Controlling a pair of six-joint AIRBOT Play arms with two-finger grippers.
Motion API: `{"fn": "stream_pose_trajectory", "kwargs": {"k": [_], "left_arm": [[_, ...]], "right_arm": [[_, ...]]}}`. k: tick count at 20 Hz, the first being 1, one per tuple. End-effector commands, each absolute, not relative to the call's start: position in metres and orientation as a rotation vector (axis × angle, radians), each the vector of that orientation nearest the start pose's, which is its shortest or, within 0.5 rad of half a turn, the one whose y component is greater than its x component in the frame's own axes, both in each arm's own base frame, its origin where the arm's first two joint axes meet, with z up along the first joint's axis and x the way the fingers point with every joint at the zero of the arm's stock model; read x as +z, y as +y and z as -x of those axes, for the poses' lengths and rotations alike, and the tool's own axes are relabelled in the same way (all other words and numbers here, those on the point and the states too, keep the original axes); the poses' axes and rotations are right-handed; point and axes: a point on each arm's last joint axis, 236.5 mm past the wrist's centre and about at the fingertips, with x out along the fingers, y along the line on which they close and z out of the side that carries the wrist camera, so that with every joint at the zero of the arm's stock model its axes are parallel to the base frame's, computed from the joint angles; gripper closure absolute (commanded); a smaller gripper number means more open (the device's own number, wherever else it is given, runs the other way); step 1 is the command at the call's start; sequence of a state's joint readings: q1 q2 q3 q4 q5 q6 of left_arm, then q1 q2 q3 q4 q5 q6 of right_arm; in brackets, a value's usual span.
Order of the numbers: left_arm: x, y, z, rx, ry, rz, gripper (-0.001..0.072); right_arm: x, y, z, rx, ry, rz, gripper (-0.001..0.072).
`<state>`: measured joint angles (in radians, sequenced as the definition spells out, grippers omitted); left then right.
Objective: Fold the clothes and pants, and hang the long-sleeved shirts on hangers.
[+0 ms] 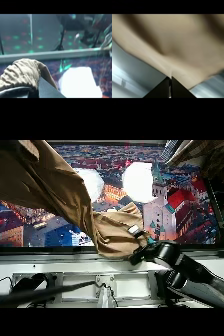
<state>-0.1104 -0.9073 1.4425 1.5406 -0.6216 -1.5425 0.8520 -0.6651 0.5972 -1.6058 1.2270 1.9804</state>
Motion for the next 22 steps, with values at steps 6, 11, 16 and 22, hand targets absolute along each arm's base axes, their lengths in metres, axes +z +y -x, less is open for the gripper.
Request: {"fn": "stream_pose_trajectory", "kwargs": {"k": [6, 11, 16, 22], "left_arm": [[0.479, -0.030, -0.262, -0.113, -0.152, -0.015, 0.0695], [0.464, 0.014, -0.290, 0.090, -0.095, -0.100, 0.0695], [0.328, 0.044, -0.435, 0.188, 0.285, -0.156, 0.0695], [0.153, 0.105, -0.536, 0.320, 0.543, 0.097, 0.0693]], "right_arm": [[0.228, -0.006, -0.228, -0.129, 0.506, -0.179, 0.0689], [0.255, -0.045, -0.267, -0.296, 0.374, -0.169, 0.0689], [0.193, -0.061, -0.376, -0.361, 0.463, -0.156, 0.0688], [0.089, -0.059, -0.485, -0.288, 0.725, -0.277, 0.0619]]}}
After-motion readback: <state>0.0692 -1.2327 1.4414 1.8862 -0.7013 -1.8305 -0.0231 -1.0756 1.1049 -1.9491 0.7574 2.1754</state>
